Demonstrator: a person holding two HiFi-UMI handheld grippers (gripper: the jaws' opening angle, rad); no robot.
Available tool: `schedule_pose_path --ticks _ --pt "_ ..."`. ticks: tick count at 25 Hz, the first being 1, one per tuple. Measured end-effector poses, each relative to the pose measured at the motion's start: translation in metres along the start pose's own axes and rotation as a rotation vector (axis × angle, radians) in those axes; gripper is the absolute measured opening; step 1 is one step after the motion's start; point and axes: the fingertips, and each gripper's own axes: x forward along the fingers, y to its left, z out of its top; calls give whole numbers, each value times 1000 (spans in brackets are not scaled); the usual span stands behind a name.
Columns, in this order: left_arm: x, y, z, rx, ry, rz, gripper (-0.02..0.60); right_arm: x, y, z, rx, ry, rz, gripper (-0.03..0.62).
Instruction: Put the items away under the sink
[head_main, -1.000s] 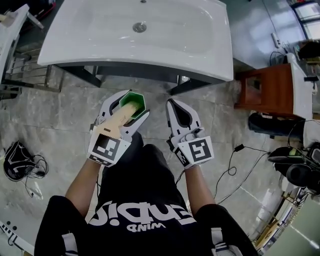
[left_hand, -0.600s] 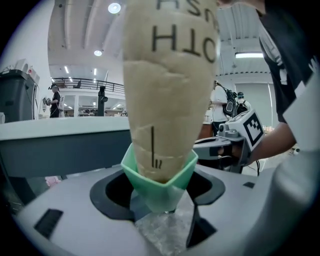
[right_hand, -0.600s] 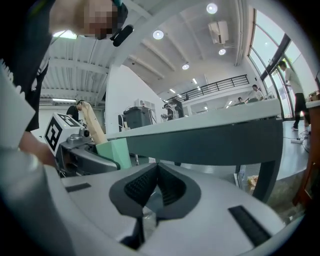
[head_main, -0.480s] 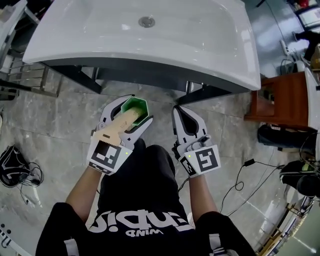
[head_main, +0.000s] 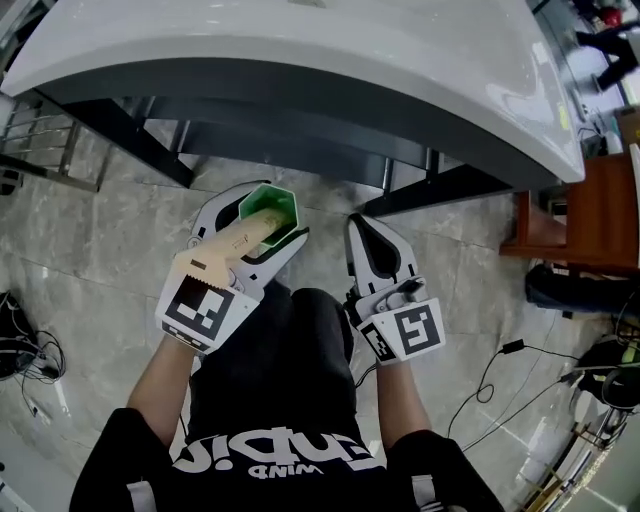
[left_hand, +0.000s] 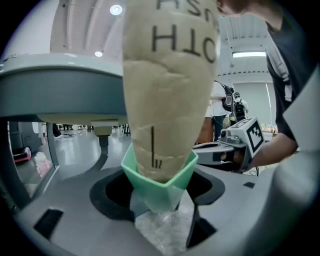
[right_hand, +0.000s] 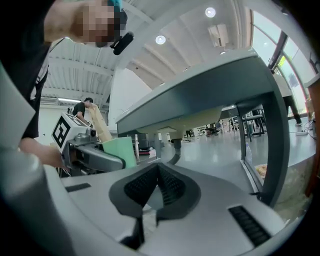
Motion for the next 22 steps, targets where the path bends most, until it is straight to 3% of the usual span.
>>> schedule_pose_path --ticks 6,10,22 --pt "23 -1 -30 -53 -17 -30 316 7 -14 -38 -10 4 -20 18" --pt "28 -2 -43 -40 -35 -50 316 2 -16 -53 -25 -6 -14 18" --pt "21 -23 -60 -34 -27 -50 316 -15 -13 -65 -47 -29 0 18"
